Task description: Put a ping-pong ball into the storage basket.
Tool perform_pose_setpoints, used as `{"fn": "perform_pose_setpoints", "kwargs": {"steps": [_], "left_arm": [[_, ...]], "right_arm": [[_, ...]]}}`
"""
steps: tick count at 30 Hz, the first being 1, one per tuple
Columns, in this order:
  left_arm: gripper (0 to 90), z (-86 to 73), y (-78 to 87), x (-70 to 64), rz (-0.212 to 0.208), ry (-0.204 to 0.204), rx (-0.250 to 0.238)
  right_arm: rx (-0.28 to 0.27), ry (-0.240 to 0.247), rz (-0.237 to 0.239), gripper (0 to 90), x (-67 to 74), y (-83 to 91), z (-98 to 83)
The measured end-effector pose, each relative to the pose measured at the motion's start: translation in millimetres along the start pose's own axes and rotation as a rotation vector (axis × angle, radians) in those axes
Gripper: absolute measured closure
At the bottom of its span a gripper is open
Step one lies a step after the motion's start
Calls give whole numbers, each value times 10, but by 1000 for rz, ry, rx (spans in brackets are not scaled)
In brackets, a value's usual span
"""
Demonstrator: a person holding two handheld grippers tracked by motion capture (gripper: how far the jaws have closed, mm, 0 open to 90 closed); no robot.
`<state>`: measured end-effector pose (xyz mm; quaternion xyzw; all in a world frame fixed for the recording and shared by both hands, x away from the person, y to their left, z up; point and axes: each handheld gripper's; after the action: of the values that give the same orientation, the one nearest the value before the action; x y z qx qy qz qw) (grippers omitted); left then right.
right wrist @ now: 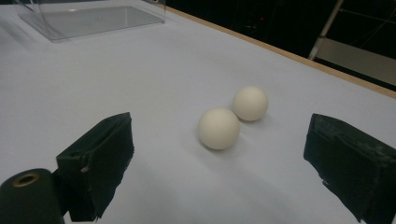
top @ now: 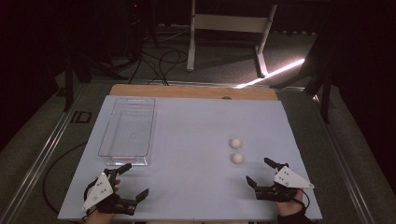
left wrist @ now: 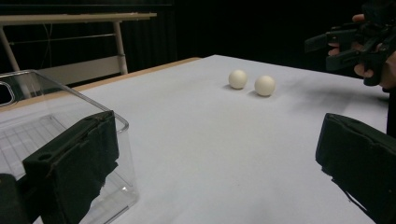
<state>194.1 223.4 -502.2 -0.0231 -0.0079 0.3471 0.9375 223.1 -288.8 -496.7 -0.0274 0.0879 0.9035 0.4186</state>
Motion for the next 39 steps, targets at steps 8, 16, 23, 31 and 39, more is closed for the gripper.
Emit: {"fn": "perform_pose_setpoints", "kwargs": {"steps": [8,16,23,31,39], "left_arm": [[3,33,-8,0,-8,17,12],[3,141,-29,-19,-8,13,13],[3,259,-89,-17,-7,8,38],[3,523,-226,-28,-48,-4,95],[3,762,-358,-17,-71,-5,123]], "right_arm": [[-13,-2,-1,84,15,12,28],[-17,-10,-13,84,0,25,40],[-15,-17,-13,84,2,28,58],[-18,-18,-17,84,-1,23,58],[-19,-21,-20,84,-6,36,66]]}}
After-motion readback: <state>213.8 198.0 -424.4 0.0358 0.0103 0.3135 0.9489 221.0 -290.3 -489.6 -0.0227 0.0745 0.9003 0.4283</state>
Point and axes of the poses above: each handheld gripper's, and its own axes: y roughly backward along the jaws, z roughly out of its top, x roughly to its left, and after that the axes turned 13 degrees about -x, right-handed
